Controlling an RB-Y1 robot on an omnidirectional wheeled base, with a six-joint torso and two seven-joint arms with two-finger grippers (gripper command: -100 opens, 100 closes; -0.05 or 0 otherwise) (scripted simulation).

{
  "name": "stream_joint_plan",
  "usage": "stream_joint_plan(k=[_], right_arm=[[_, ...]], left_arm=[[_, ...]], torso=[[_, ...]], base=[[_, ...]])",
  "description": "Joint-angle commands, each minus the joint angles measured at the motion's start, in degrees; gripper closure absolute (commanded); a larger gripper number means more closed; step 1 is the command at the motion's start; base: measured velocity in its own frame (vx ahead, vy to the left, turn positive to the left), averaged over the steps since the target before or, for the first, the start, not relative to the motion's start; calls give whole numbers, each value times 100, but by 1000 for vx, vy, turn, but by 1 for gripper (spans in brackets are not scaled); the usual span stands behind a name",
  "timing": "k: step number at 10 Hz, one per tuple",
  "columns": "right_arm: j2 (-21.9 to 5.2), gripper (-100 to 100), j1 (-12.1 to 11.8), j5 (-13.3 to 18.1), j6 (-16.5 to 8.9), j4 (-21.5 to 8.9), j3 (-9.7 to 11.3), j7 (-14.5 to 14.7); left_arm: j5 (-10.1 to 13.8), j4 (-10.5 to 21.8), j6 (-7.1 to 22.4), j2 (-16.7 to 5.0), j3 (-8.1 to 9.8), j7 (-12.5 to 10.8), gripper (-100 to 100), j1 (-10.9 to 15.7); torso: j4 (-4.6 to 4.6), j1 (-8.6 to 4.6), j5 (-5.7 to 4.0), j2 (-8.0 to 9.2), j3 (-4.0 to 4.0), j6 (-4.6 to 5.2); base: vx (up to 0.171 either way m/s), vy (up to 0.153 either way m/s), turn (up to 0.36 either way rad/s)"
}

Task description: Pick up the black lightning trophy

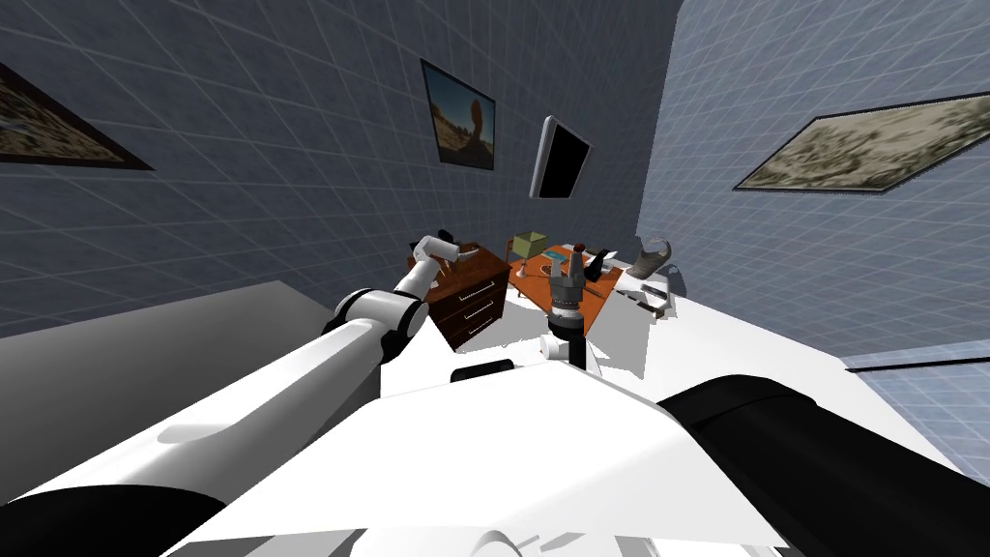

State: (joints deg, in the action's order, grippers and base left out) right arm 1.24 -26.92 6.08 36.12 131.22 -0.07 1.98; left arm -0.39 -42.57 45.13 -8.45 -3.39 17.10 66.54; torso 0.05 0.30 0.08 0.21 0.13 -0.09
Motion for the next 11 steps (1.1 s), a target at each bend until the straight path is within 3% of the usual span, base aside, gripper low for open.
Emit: stream_joint_plan(k=[1,2,3,5,6,7,8,11], right_arm=[[0,0,0,0,0,0,0,0],[0,0,0,0,0,0,0,0],[0,0,-1,0,0,0,0,0],[0,0,0,0,0,0,0,0],[0,0,0,0,0,0,0,0],[0,0,0,0,0,0,0,0],[0,0,0,0,0,0,0,0],[0,0,-1,0,0,0,0,0]], left_arm=[[-7,286,34,3,-3,16,-100,99],[-7,333,34,3,-3,16,-100,99],[-71,576,315,38,-39,110,-100,377],[-71,831,315,38,-39,110,-100,444],[-135,985,582,83,-73,202,-100,688],[-135,1194,582,83,-73,202,-100,782],[-196,1443,784,139,-106,290,-100,1035],[-196,1777,833,139,-106,290,-100,1110]], torso=[[0,0,0,0,0,0],[-2,-5,0,-6,-3,-1],[-4,-17,-3,-15,-9,0],[0,5,2,1,1,-1],[-2,-5,0,-8,-4,-1],[-1,4,1,-7,-4,0],[-1,6,2,-3,-2,-1],[-3,-5,1,-12,-6,-2]], base=[[-36,59,-4],[-12,21,7],[-67,76,-23],[-47,77,-16],[-40,94,-21],[-56,99,-25],[-72,136,-26],[-18,58,-7]])
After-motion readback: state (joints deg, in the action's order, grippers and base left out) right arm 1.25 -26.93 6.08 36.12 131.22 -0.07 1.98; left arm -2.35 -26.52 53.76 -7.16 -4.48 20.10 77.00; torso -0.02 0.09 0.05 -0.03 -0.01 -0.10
